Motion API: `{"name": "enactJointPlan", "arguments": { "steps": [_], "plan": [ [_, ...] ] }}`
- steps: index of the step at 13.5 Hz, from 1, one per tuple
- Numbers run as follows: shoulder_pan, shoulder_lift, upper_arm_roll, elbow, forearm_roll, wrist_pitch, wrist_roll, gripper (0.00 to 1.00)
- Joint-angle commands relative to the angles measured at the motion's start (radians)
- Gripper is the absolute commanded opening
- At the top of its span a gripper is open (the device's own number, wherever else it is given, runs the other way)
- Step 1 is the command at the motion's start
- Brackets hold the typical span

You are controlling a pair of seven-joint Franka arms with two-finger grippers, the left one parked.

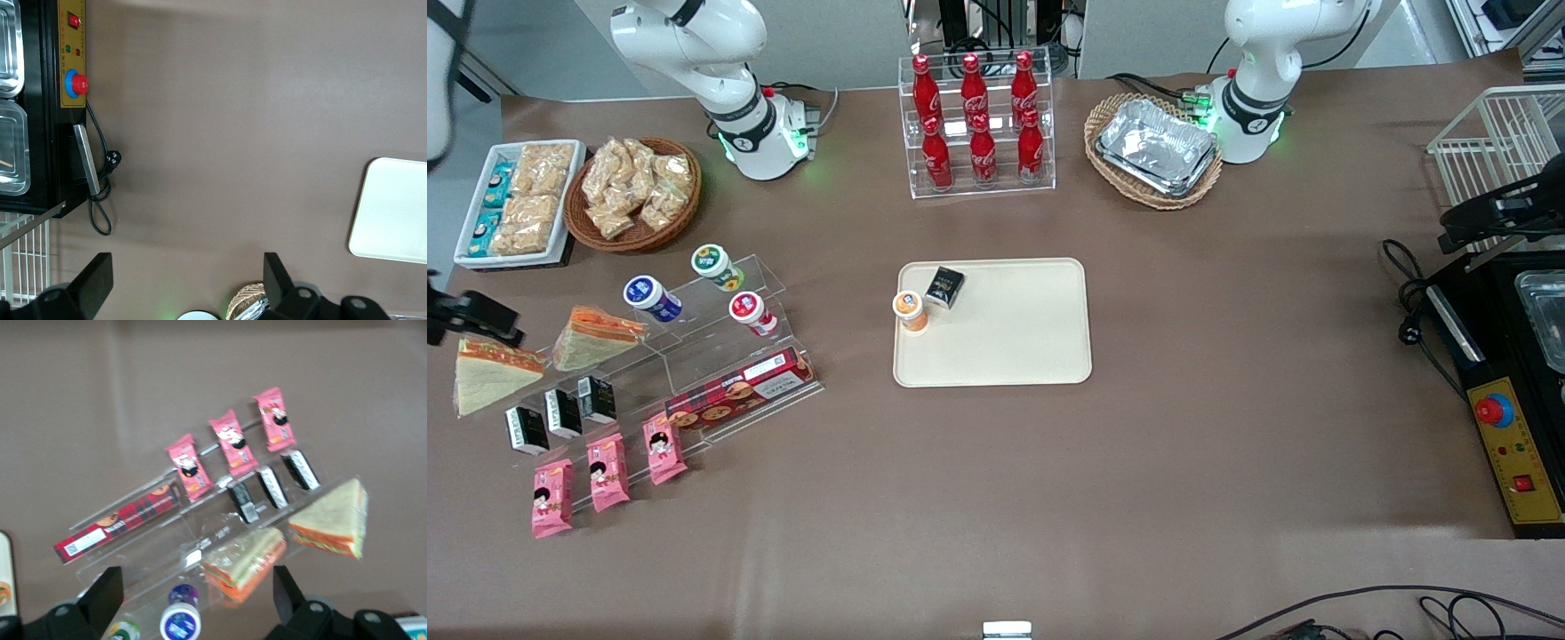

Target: Place sandwich on tray

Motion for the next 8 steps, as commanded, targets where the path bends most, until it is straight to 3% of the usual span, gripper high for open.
{"name": "enactJointPlan", "arguments": {
  "steps": [1, 4, 8],
  "plan": [
    [-0.002, -0.038, -0.06, -0.005, -0.014, -0.045, -0.089, 1.0],
    [-0.002, -0.038, -0.13, -0.005, -0.013, -0.047, -0.173, 1.0],
    [-0.003, -0.032, -0.196, -0.006, -0.01, -0.063, -0.154, 1.0]
  ]
}}
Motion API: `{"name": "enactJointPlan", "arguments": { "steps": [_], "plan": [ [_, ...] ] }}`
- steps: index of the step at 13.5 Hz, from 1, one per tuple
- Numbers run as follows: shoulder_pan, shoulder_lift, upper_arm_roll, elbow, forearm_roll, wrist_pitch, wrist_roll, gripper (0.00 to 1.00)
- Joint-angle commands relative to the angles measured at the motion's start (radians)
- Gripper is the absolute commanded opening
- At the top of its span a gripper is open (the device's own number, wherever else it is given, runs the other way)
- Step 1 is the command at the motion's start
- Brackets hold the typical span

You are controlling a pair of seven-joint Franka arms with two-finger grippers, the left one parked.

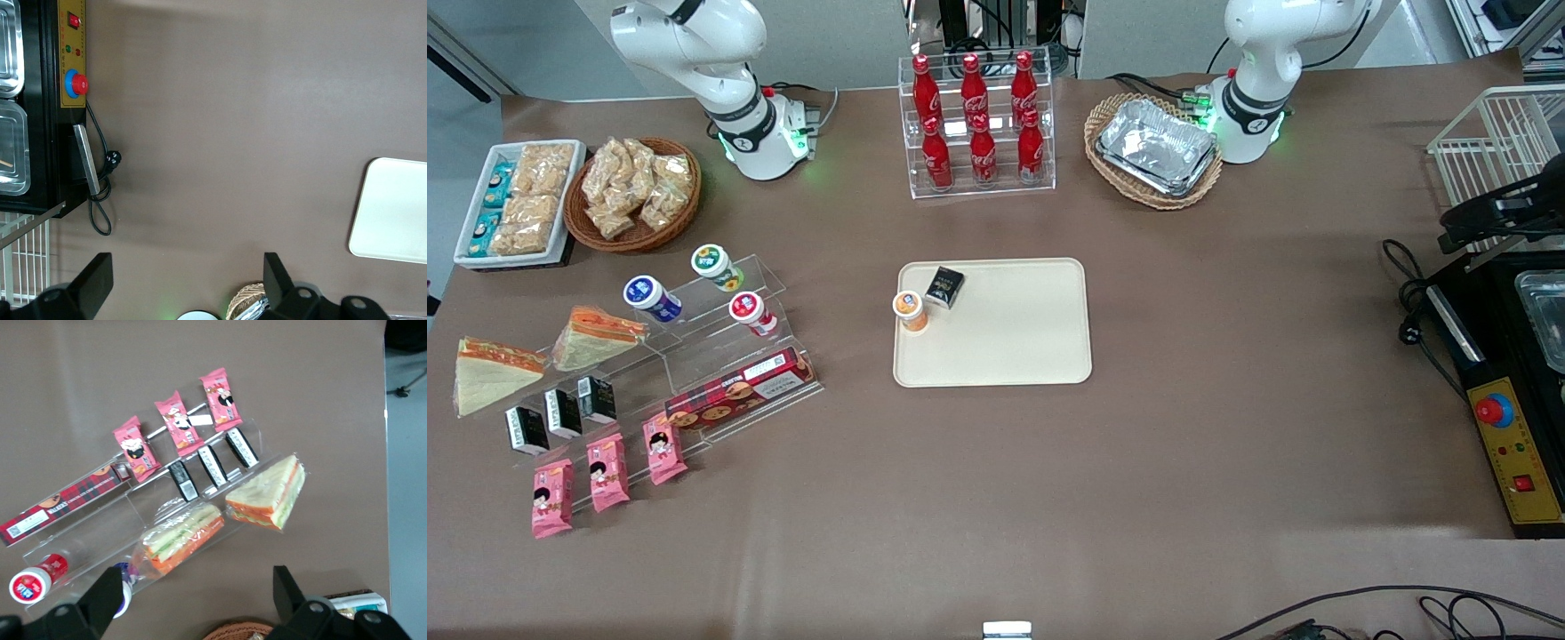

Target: Place sandwich on tray

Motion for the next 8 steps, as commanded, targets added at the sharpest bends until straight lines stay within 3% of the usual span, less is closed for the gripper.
{"name": "enactJointPlan", "arguments": {
  "steps": [1, 8],
  "plan": [
    [0.0, -0.001, -0.056, -0.007, -0.009, -0.03, 0.018, 1.0],
    [-0.012, 0.042, -0.143, -0.024, -0.003, -0.093, 0.35, 1.0]
  ]
}}
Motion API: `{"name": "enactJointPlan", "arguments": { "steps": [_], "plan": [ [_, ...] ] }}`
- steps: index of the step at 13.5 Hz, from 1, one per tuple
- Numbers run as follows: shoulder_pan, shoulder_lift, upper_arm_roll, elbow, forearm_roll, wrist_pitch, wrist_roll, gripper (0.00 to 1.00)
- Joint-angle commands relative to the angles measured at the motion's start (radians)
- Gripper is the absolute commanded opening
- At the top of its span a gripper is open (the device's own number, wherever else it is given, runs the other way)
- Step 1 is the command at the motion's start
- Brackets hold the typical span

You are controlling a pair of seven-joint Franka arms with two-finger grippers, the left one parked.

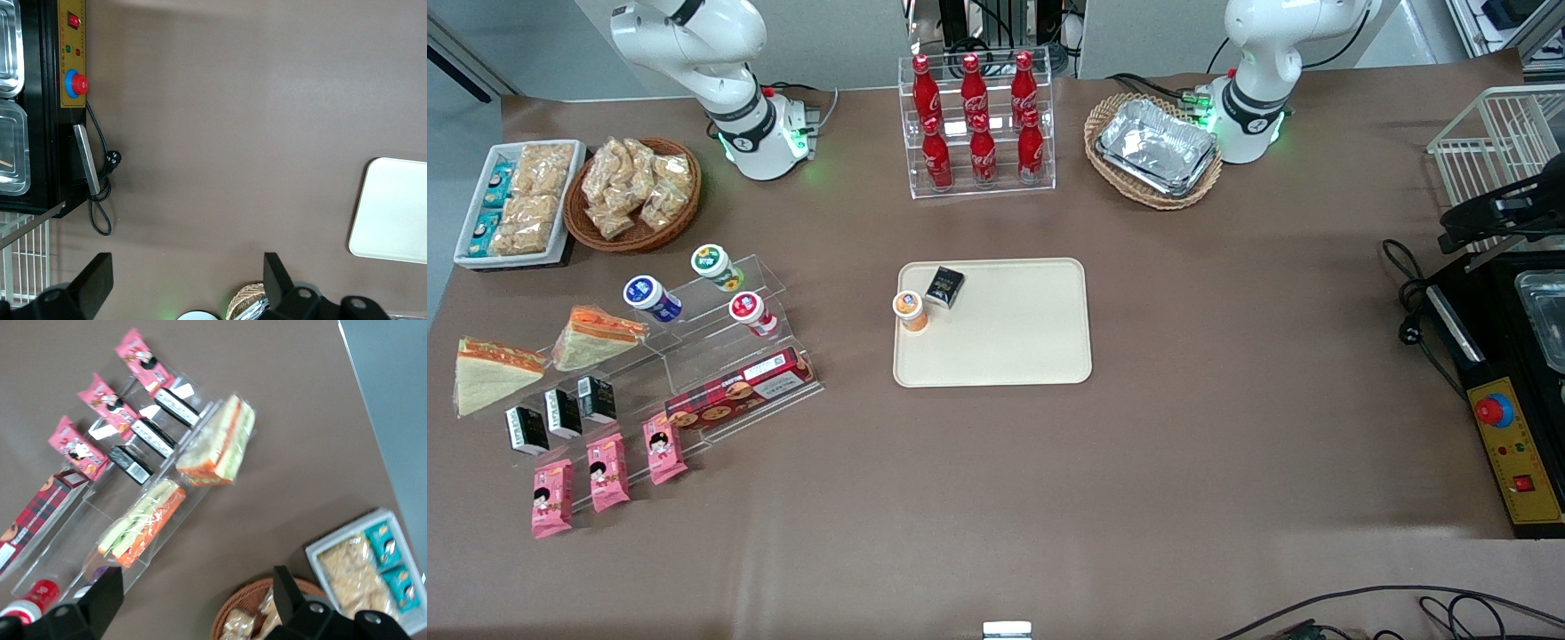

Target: Place sandwich on tray

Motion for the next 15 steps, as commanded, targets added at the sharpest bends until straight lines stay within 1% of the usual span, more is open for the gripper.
{"name": "enactJointPlan", "arguments": {
  "steps": [1, 3, 4, 6, 7, 9, 10, 13, 15],
  "plan": [
    [-0.013, 0.024, -0.02, 0.004, 0.0, -0.055, 0.155, 1.0],
    [-0.022, 0.032, -0.024, 0.004, 0.0, -0.084, 0.267, 1.0],
    [-0.03, 0.047, -0.024, 0.004, 0.001, -0.084, 0.288, 1.0],
    [-0.045, 0.064, -0.026, 0.007, 0.041, -0.077, 0.324, 1.0],
    [-0.045, 0.076, -0.029, 0.014, 0.053, -0.075, 0.371, 1.0],
    [-0.045, 0.099, -0.046, 0.018, 0.122, -0.069, 0.452, 1.0],
    [-0.045, 0.124, -0.054, 0.02, 0.13, -0.051, 0.466, 1.0],
    [-0.047, 0.185, -0.072, 0.021, 0.145, 0.089, 0.424, 1.0],
    [-0.047, 0.225, -0.074, 0.021, 0.158, 0.147, 0.413, 1.0]
  ]
}}
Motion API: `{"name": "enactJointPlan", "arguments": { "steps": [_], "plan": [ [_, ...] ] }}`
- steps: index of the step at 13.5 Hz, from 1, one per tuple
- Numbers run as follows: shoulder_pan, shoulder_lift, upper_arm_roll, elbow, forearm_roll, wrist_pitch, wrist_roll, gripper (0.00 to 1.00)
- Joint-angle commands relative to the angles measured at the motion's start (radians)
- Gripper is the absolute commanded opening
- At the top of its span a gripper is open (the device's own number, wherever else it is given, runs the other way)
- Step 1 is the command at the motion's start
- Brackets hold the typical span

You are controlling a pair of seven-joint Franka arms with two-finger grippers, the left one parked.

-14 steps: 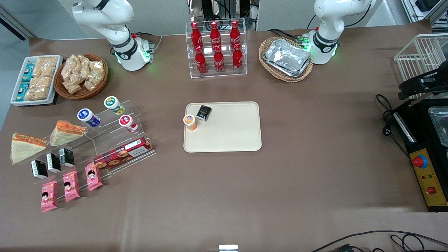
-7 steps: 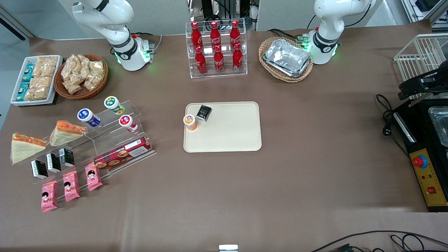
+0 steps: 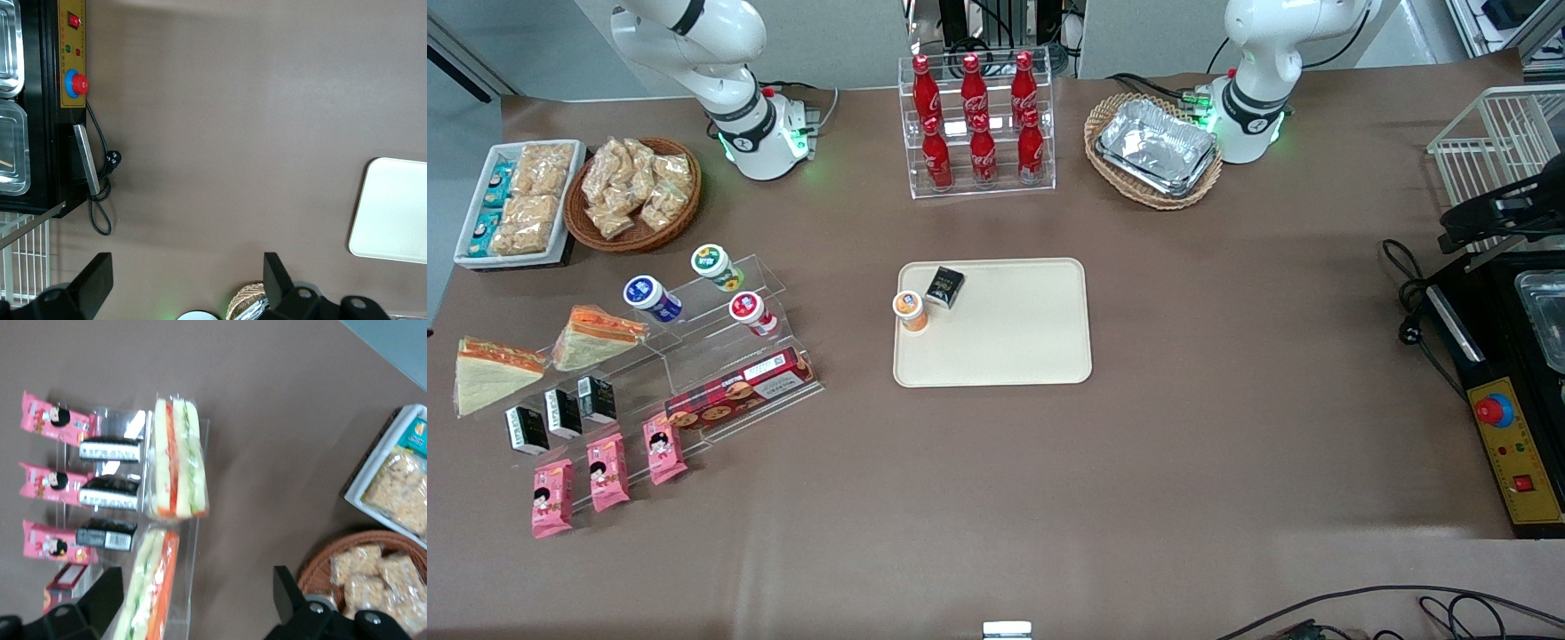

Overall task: Place sandwich on tray
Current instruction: 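Close the right gripper on the plastic-wrapped triangle sandwich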

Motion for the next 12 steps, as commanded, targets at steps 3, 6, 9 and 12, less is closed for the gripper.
{"name": "enactJointPlan", "arguments": {
  "steps": [3, 6, 9, 12],
  "plan": [
    [-0.006, 0.118, -0.014, 0.023, 0.094, 0.154, -0.023, 1.0],
    [-0.004, 0.152, -0.013, 0.021, 0.111, 0.202, -0.023, 1.0],
    [-0.003, 0.174, -0.013, 0.015, 0.107, 0.219, -0.066, 1.0],
    [0.002, 0.172, -0.011, -0.005, 0.105, 0.213, -0.062, 1.0]
  ]
}}
